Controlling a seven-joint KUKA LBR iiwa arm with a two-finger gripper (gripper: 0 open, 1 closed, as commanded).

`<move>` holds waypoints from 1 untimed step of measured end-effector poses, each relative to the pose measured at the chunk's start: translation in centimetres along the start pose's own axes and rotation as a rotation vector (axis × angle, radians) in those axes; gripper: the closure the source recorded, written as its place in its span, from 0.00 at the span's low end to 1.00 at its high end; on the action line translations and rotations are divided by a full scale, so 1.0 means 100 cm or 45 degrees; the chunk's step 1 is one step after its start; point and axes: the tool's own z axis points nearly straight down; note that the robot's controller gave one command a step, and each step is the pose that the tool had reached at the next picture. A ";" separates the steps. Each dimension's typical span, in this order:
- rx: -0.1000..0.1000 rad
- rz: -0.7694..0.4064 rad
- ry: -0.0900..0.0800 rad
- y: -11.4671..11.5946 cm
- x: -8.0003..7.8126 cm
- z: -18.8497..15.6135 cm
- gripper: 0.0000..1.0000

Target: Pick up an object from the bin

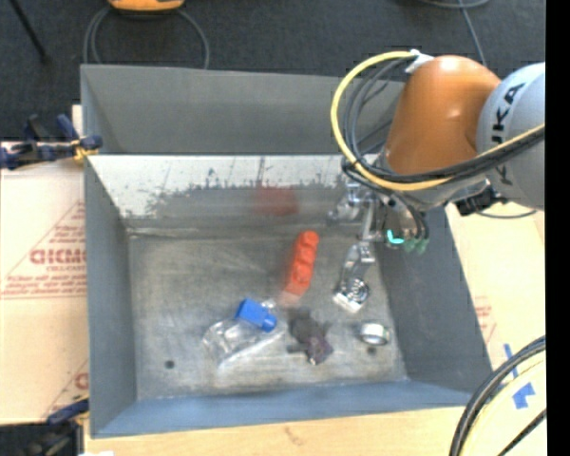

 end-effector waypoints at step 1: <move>0.004 -0.376 -0.007 -0.050 0.022 -0.017 0.00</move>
Offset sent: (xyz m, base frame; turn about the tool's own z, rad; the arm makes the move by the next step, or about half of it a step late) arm -0.0226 -0.0468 0.0159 -0.2994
